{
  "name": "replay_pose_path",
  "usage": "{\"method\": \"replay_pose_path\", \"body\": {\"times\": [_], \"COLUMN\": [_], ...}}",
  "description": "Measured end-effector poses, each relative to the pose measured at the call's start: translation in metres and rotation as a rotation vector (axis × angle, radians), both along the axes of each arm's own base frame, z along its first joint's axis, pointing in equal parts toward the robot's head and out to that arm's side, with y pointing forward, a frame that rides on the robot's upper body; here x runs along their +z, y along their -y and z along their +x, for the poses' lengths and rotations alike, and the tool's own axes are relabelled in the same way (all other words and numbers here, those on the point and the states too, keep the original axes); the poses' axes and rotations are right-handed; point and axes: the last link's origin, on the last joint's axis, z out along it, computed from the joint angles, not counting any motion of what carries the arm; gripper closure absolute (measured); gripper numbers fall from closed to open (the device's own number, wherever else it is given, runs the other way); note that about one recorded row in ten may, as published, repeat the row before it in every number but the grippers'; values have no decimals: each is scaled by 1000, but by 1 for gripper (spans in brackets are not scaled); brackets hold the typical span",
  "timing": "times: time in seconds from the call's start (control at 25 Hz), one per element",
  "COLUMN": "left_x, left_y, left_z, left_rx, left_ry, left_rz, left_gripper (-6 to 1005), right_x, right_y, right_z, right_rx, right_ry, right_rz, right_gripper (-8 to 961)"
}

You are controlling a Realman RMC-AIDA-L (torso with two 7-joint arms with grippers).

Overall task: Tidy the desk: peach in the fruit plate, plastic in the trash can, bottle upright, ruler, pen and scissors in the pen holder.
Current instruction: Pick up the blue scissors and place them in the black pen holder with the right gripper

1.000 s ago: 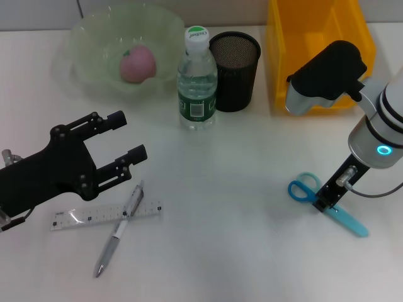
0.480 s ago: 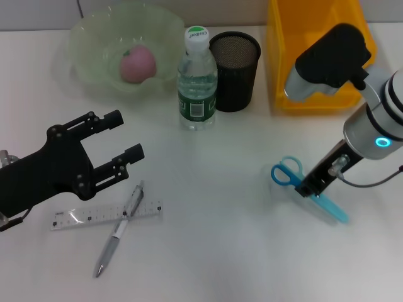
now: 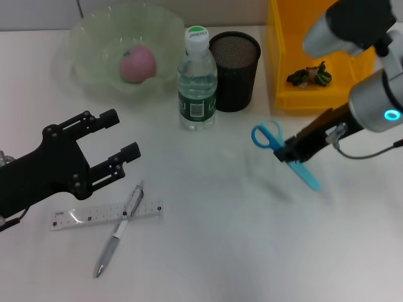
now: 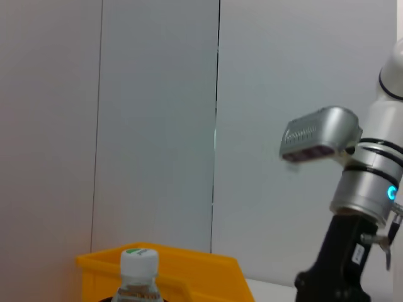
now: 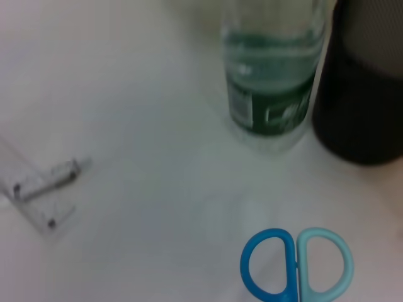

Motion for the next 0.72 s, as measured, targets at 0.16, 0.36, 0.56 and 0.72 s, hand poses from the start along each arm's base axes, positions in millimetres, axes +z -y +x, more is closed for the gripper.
{"method": "replay_pose_path", "body": {"times": [0.16, 0.36, 0.56, 0.72], "left_x": [0, 0, 0, 1], "left_y": [1, 1, 1, 1], "left_z": [0, 0, 0, -1], "left_rx": [1, 2, 3, 7], "left_ry": [0, 2, 2, 3], "left_rz": [0, 1, 1, 5], "left_gripper": [332, 331, 332, 332], "right_x": [11, 26, 39, 42], "right_y": [-2, -3, -5, -8], "right_z": [-5, -14, -16, -13], "right_rx": [34, 107, 173, 233], "right_ry": [-72, -210, -335, -420], "right_rz": [32, 64, 115, 176], "right_gripper": [722, 721, 721, 722]}}
